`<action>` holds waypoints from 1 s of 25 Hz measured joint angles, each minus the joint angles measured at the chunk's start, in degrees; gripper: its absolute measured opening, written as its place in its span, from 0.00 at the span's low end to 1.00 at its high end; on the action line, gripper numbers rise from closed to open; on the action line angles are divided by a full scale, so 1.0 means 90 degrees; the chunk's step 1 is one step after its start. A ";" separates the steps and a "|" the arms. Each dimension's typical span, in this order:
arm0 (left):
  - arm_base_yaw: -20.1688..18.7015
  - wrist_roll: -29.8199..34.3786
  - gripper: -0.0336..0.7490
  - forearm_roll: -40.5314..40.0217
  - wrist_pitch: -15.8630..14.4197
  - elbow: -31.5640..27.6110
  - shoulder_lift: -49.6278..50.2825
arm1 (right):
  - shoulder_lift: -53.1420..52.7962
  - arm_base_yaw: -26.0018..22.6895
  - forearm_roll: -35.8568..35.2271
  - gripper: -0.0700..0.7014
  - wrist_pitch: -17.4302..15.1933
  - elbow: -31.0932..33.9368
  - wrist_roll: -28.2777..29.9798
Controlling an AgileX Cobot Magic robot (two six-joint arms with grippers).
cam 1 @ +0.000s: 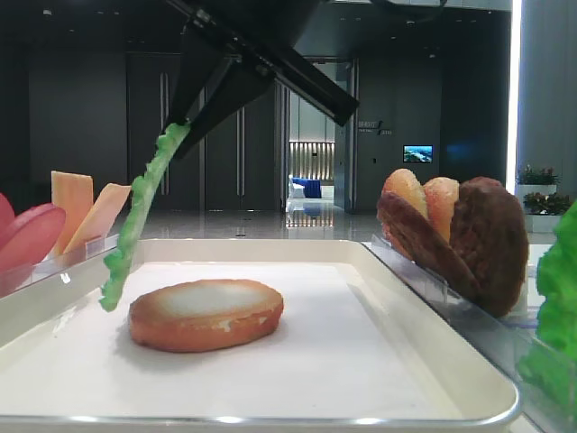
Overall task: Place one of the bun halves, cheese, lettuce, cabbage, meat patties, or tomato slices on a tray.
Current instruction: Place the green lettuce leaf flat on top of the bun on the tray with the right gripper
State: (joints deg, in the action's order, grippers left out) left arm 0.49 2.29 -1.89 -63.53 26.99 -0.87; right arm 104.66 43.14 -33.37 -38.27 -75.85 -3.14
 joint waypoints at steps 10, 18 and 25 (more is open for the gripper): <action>0.0000 0.0000 0.86 0.0000 0.0000 0.0000 0.0000 | 0.0006 -0.0093 0.0314 0.12 -0.0022 0.0000 0.0012; 0.0000 0.0000 0.86 0.0000 0.0000 0.0000 0.0000 | 0.0006 -0.0096 0.0447 0.13 -0.0112 0.0000 0.0024; 0.0000 0.0000 0.86 0.0000 0.0000 0.0000 0.0000 | 0.0006 -0.0096 0.0795 0.29 -0.0379 0.0000 0.0024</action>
State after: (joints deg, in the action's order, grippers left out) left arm 0.49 2.29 -1.89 -63.53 26.99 -0.87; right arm 104.72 42.28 -26.22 -41.68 -75.85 -2.93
